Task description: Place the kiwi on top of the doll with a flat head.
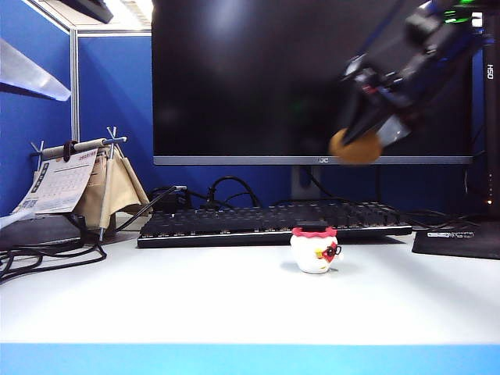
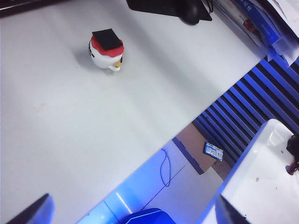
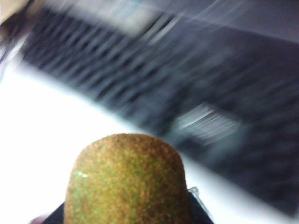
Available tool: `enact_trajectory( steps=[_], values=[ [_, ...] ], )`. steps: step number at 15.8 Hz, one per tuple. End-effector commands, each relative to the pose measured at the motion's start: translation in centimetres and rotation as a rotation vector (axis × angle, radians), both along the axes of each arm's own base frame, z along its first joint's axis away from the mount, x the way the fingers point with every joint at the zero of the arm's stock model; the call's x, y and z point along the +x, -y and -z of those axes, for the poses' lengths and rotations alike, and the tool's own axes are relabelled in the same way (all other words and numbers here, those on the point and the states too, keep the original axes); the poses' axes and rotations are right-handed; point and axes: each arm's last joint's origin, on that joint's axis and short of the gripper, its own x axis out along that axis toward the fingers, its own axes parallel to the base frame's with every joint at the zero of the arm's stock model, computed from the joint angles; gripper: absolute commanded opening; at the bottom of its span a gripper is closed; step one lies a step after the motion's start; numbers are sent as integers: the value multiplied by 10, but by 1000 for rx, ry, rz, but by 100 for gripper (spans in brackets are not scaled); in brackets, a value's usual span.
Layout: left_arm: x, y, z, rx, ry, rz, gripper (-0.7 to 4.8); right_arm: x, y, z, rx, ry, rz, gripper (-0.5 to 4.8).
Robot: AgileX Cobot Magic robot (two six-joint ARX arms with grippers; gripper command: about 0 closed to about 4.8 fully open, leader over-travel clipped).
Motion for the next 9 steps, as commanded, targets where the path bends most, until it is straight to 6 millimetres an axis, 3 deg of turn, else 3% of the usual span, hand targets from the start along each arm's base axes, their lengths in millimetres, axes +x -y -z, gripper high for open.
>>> enact_trajectory(
  steps=[1, 2, 8, 9],
  values=[
    [0, 0, -2, -6, 15, 9, 479, -21, -33, 6, -67, -106, -161, 229],
    [0, 0, -2, -6, 15, 9, 479, -28, -45, 7, -84, -129, -217, 229],
    [1, 0, -1, 31, 63, 30, 479, -55, -70, -10, -118, -153, -302, 206],
    [1, 0, -1, 32, 64, 31, 479, -59, -73, -17, -143, -108, -320, 170]
  ],
)
